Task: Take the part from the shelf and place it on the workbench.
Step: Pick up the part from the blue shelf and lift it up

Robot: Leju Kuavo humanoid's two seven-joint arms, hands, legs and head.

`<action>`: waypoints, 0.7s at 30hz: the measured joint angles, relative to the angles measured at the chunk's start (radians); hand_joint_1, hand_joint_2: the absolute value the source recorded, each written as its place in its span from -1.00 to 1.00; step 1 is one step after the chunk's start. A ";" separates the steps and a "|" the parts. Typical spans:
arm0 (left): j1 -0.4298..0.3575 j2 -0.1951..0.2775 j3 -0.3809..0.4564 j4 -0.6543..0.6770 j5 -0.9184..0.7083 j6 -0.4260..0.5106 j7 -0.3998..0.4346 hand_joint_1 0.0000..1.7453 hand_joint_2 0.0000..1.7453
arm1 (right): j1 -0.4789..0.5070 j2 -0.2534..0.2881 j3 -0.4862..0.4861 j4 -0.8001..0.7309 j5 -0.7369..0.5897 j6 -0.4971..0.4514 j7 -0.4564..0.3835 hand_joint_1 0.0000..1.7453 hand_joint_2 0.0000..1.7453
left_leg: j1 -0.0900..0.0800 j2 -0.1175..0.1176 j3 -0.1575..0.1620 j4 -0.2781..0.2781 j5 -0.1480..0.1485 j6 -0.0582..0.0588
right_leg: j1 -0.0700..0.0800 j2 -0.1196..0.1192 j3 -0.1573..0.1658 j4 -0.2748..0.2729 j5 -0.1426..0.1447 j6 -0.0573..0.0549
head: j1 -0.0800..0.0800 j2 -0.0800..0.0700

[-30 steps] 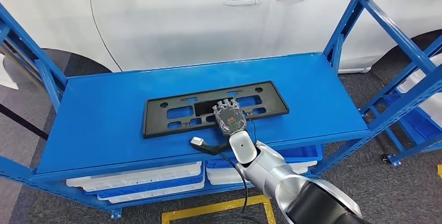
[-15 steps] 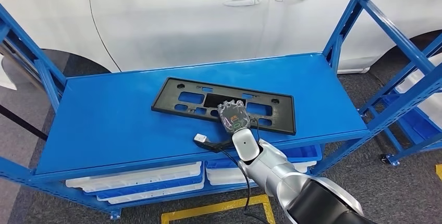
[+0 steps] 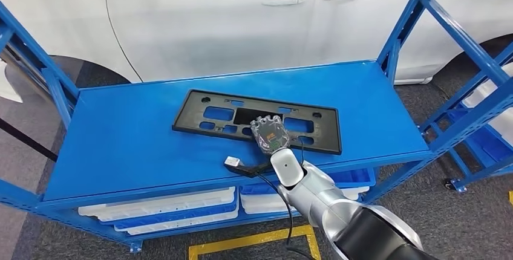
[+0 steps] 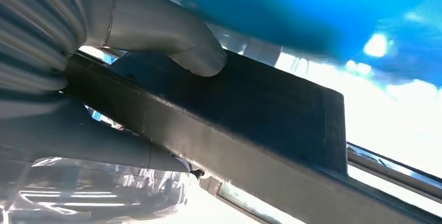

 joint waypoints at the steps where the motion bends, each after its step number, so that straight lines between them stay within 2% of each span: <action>1: 0.000 0.000 0.005 0.000 0.000 -0.005 -0.007 -1.00 1.00 | 0.000 0.002 -0.011 -0.004 -0.020 -0.015 -0.028 1.00 1.00 | 0.001 0.000 0.000 -0.001 -0.001 -0.006 | -0.002 0.000 0.000 -0.003 0.002 -0.006 | 0.000 0.000; 3: -0.002 0.000 0.016 0.000 0.000 -0.023 -0.036 -1.00 1.00 | 0.000 0.010 -0.048 -0.022 -0.107 -0.042 -0.133 1.00 1.00 | 0.003 0.002 -0.010 0.024 -0.022 -0.015 | -0.005 0.000 0.004 -0.011 0.006 -0.019 | 0.000 0.000; 4: -0.002 0.000 0.027 0.000 0.000 -0.036 -0.057 -1.00 1.00 | 0.001 0.016 -0.076 -0.039 -0.187 -0.051 -0.225 1.00 1.00 | 0.004 0.003 -0.028 0.065 -0.048 -0.018 | -0.006 -0.001 0.006 -0.015 0.007 -0.025 | 0.000 0.000; 6: -0.001 0.000 0.055 0.000 0.000 -0.059 -0.104 -1.00 1.00 | 0.006 0.029 -0.145 -0.099 -0.413 -0.040 -0.480 1.00 1.00 | 0.005 0.003 -0.083 0.193 -0.109 -0.021 | -0.003 0.000 0.008 -0.015 0.006 -0.032 | 0.000 0.000; 7: -0.001 -0.001 0.069 0.000 0.000 -0.065 -0.126 -1.00 1.00 | 0.012 0.035 -0.182 -0.145 -0.536 -0.021 -0.616 1.00 1.00 | 0.006 0.003 -0.109 0.249 -0.128 -0.023 | 0.000 0.000 0.011 -0.015 0.004 -0.034 | 0.000 0.000; 8: -0.001 -0.002 0.081 0.000 -0.001 -0.068 -0.142 -1.00 1.00 | 0.023 0.040 -0.216 -0.203 -0.647 0.004 -0.730 1.00 1.00 | 0.006 0.004 -0.122 0.277 -0.128 -0.024 | 0.001 0.001 0.014 -0.014 0.002 -0.035 | 0.000 0.000; 9: -0.001 -0.002 0.089 0.000 -0.001 -0.071 -0.153 -1.00 1.00 | 0.036 0.042 -0.244 -0.262 -0.727 0.030 -0.800 1.00 1.00 | 0.006 0.004 -0.117 0.266 -0.111 -0.024 | 0.002 0.001 0.018 -0.014 0.000 -0.035 | 0.000 0.000; 10: -0.001 -0.002 0.096 0.000 0.000 -0.074 -0.159 -1.00 1.00 | 0.048 0.044 -0.261 -0.315 -0.775 0.053 -0.826 1.00 1.00 | 0.006 0.004 -0.095 0.219 -0.078 -0.024 | 0.001 0.001 0.023 -0.012 -0.003 -0.033 | 0.000 0.000; 11: -0.001 -0.001 0.103 0.000 0.000 -0.078 -0.163 -1.00 1.00 | 0.060 0.045 -0.273 -0.361 -0.804 0.075 -0.824 1.00 1.00 | 0.007 0.004 -0.062 0.149 -0.042 -0.024 | 0.000 0.001 0.026 -0.009 -0.007 -0.029 | 0.000 0.000; 13: -0.001 0.000 0.118 0.000 0.000 -0.084 -0.175 -1.00 1.00 | 0.090 0.041 -0.284 -0.443 -0.870 0.128 -0.815 1.00 1.00 | 0.005 0.003 -0.012 0.040 -0.005 -0.018 | 0.002 0.001 0.023 0.000 -0.013 -0.019 | 0.000 0.000; 14: 0.001 0.000 0.126 0.000 0.000 -0.085 -0.187 -1.00 1.00 | 0.113 0.035 -0.288 -0.500 -0.935 0.168 -0.831 1.00 1.00 | 0.003 0.002 -0.004 0.019 -0.002 -0.013 | 0.003 0.001 0.019 0.003 -0.014 -0.014 | 0.000 0.000; 16: 0.006 0.000 0.140 0.000 0.000 -0.088 -0.207 -1.00 1.00 | 0.174 0.010 -0.292 -0.666 -1.110 0.265 -0.873 1.00 1.00 | 0.000 -0.001 -0.009 0.015 -0.002 0.000 | 0.004 0.000 0.013 0.004 -0.014 -0.003 | 0.000 0.000; 18: 0.011 0.001 0.145 0.000 0.000 -0.094 -0.211 -1.00 1.00 | 0.237 -0.032 -0.292 -0.850 -1.268 0.344 -0.895 1.00 1.00 | 0.002 -0.003 -0.010 0.011 0.003 0.013 | 0.000 -0.001 0.005 0.022 -0.029 0.009 | 0.000 0.000; 19: 0.014 0.001 0.147 0.000 0.000 -0.097 -0.209 -1.00 1.00 | 0.266 -0.057 -0.292 -0.938 -1.330 0.375 -0.904 1.00 1.00 | 0.004 -0.004 -0.010 0.009 0.004 0.019 | -0.002 -0.001 -0.008 0.052 -0.050 0.015 | 0.000 0.000; 21: 0.018 0.002 0.152 0.000 0.000 -0.099 -0.207 -1.00 1.00 | 0.328 -0.106 -0.292 -1.098 -1.437 0.450 -0.927 1.00 1.00 | 0.004 -0.004 -0.010 0.008 0.002 0.026 | -0.004 -0.001 -0.067 0.172 -0.111 0.025 | 0.000 0.000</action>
